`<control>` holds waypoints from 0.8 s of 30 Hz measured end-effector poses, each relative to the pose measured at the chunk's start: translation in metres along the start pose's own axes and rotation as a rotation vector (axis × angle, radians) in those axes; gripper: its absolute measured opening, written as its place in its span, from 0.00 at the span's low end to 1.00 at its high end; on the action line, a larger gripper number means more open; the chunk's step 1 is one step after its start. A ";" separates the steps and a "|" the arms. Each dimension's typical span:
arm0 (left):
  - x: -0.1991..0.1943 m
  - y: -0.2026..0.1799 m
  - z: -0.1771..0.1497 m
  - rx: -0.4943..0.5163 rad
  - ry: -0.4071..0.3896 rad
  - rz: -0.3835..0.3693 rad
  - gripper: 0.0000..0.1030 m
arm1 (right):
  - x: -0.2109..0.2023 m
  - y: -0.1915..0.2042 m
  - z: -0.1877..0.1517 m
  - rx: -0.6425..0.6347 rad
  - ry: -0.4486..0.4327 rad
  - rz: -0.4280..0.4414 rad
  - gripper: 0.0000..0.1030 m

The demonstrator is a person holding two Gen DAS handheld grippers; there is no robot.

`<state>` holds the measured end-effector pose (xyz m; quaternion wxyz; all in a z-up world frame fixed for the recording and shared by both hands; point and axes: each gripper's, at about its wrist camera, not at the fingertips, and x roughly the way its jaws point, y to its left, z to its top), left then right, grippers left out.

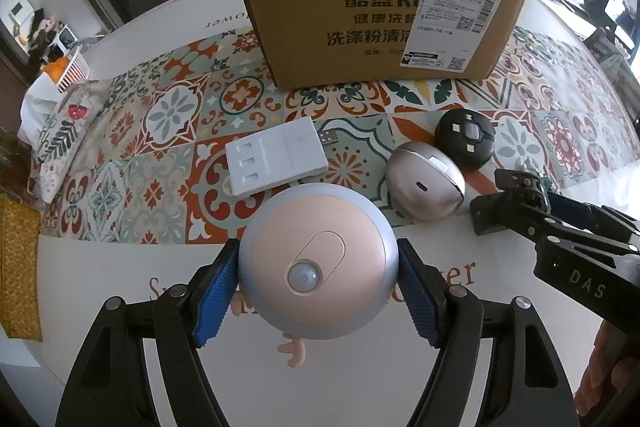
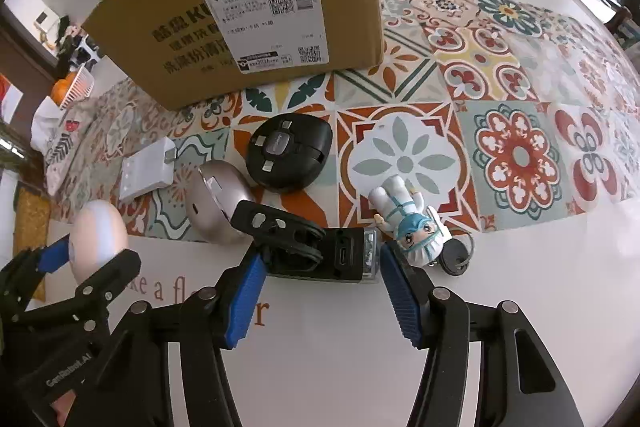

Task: Organize rigid objects
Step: 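Grasp the black clip with the right gripper while the left gripper holds the night light, then carry both held items over the cardboard box and lower them inside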

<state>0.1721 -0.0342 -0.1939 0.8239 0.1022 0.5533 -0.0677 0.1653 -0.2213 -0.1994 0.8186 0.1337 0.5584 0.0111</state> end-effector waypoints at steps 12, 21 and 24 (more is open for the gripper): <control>-0.025 0.000 0.009 -0.002 -0.066 -0.016 0.73 | -0.038 0.008 0.002 -0.021 -0.082 0.024 0.56; -0.062 0.005 0.031 -0.005 -0.184 -0.035 0.73 | -0.080 0.019 0.022 -0.040 -0.205 0.038 0.56; -0.074 0.007 0.040 -0.005 -0.217 -0.046 0.73 | -0.094 0.024 0.030 -0.055 -0.254 0.034 0.56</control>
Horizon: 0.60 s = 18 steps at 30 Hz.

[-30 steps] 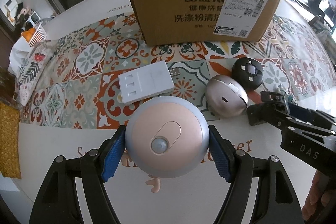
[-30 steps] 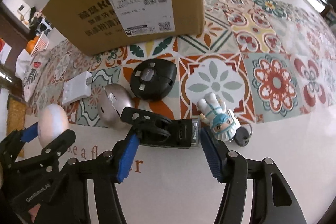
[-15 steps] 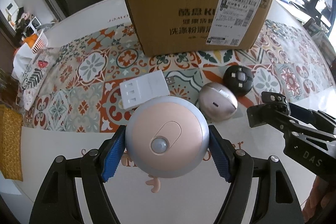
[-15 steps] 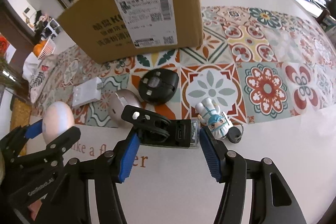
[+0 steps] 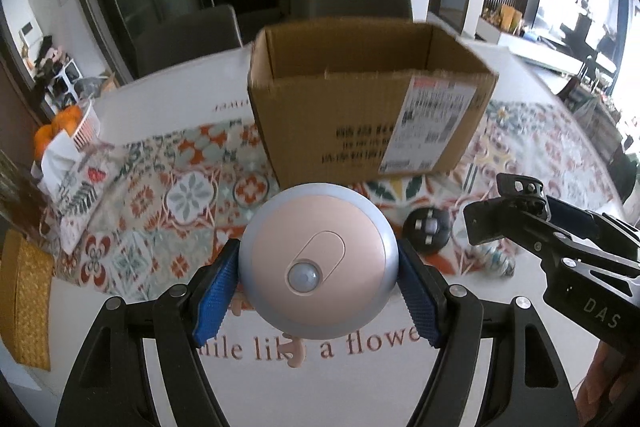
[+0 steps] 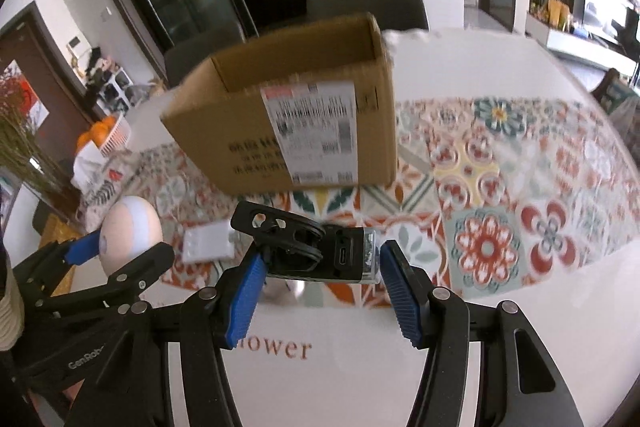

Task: Organize rigid objects
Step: 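Carry both held items over the cardboard box and lower them inside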

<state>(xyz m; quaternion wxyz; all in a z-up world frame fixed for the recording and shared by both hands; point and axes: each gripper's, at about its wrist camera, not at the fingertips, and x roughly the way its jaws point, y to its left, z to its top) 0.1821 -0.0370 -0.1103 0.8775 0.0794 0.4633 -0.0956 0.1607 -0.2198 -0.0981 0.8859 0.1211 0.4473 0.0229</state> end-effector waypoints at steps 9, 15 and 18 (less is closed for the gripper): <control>-0.018 0.002 0.041 0.020 -0.098 -0.013 0.73 | -0.022 0.006 0.039 -0.012 -0.121 -0.006 0.57; -0.027 0.004 0.070 0.031 -0.147 -0.017 0.73 | -0.031 0.010 0.066 -0.031 -0.186 -0.015 0.57; -0.030 0.004 0.083 0.041 -0.171 0.000 0.73 | -0.033 0.011 0.078 -0.036 -0.206 -0.023 0.57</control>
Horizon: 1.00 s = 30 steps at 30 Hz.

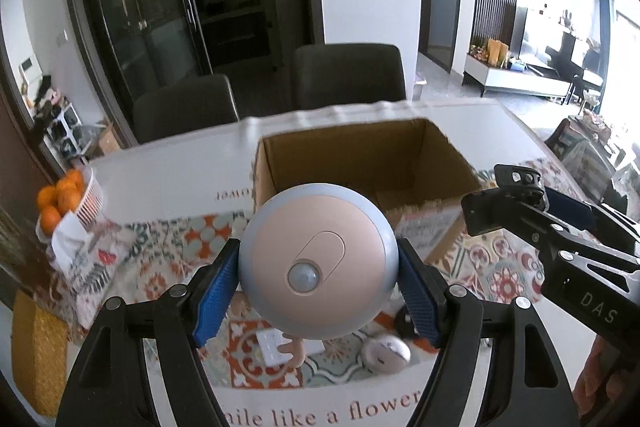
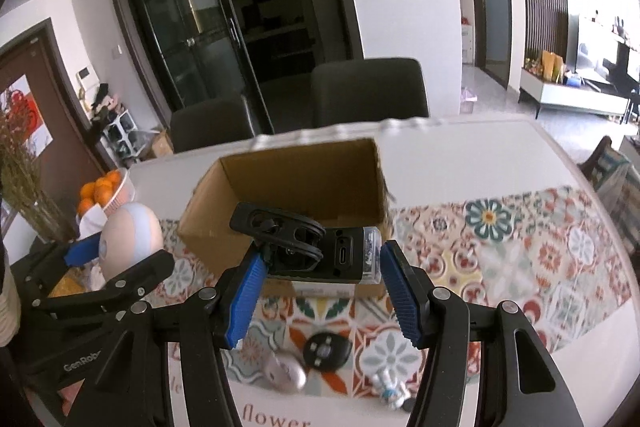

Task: Organize rigid objects
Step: 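Carry both held items over the cardboard box and lower them inside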

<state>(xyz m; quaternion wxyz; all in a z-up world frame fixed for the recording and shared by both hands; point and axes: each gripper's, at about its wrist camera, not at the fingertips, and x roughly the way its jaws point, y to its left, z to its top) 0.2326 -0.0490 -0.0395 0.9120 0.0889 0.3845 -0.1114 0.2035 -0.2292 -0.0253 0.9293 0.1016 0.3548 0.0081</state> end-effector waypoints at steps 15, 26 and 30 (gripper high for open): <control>0.029 0.007 0.058 0.008 -0.002 -0.013 0.73 | 0.027 0.002 0.052 -0.037 -0.016 0.000 0.57; 0.079 0.009 0.082 -0.010 0.138 -0.065 0.73 | 0.070 -0.006 0.074 -0.041 0.062 -0.021 0.57; 0.101 0.007 0.082 -0.010 0.206 -0.075 0.73 | 0.089 -0.009 0.077 -0.042 0.116 -0.030 0.57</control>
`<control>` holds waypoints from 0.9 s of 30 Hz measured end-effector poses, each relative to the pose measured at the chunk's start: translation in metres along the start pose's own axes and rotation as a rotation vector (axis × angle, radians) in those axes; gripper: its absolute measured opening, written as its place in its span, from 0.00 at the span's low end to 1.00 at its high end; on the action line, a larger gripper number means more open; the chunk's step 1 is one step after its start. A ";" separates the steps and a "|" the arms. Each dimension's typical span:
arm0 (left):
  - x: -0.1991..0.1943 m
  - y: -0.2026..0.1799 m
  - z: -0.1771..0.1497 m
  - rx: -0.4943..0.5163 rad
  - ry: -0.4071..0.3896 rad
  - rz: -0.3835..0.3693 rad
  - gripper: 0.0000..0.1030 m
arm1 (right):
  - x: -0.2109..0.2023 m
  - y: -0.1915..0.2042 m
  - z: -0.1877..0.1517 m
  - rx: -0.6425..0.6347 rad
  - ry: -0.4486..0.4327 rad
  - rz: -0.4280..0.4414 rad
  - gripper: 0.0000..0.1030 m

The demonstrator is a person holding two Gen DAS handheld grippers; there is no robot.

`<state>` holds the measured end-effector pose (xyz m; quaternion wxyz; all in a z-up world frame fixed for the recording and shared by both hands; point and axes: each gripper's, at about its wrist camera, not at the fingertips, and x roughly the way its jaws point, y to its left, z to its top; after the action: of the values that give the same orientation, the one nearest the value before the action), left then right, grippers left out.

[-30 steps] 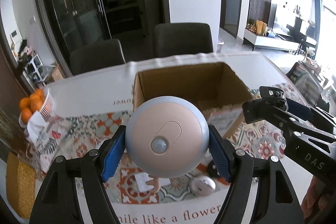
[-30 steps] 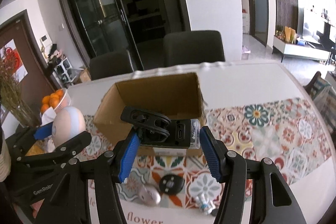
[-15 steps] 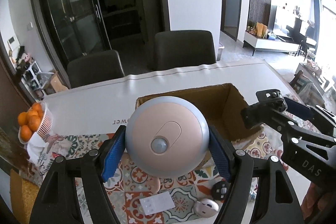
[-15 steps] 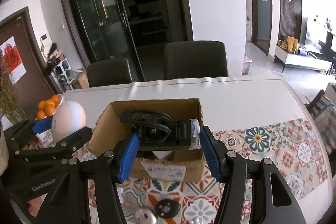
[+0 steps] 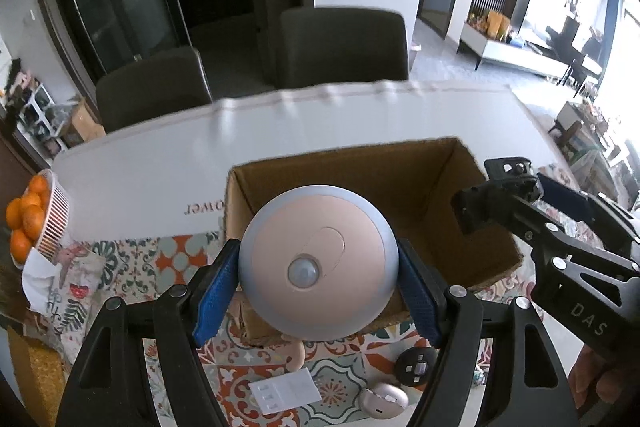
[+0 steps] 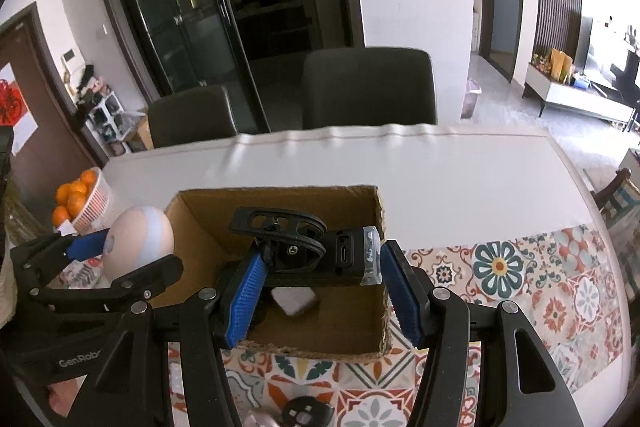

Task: Organize rigid objects
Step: 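Carry both held items over the cardboard box and lower them inside, then open both grippers and withdraw them from the box toward the table items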

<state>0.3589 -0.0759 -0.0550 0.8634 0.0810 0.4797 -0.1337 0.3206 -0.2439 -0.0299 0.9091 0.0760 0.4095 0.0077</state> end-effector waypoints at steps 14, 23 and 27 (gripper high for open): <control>0.030 0.000 0.001 0.005 0.067 0.070 0.74 | 0.031 -0.001 -0.005 -0.011 0.094 -0.017 0.57; 0.007 0.018 -0.005 -0.060 0.005 0.171 0.86 | 0.034 0.004 0.001 -0.007 0.110 -0.011 0.67; -0.005 0.020 -0.010 -0.075 -0.021 0.187 0.90 | 0.026 0.004 0.000 -0.004 0.105 -0.023 0.69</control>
<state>0.3541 -0.0536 -0.0556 0.8794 0.0917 0.4658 -0.0351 0.3381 -0.2377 -0.0489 0.8866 0.0689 0.4574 0.0019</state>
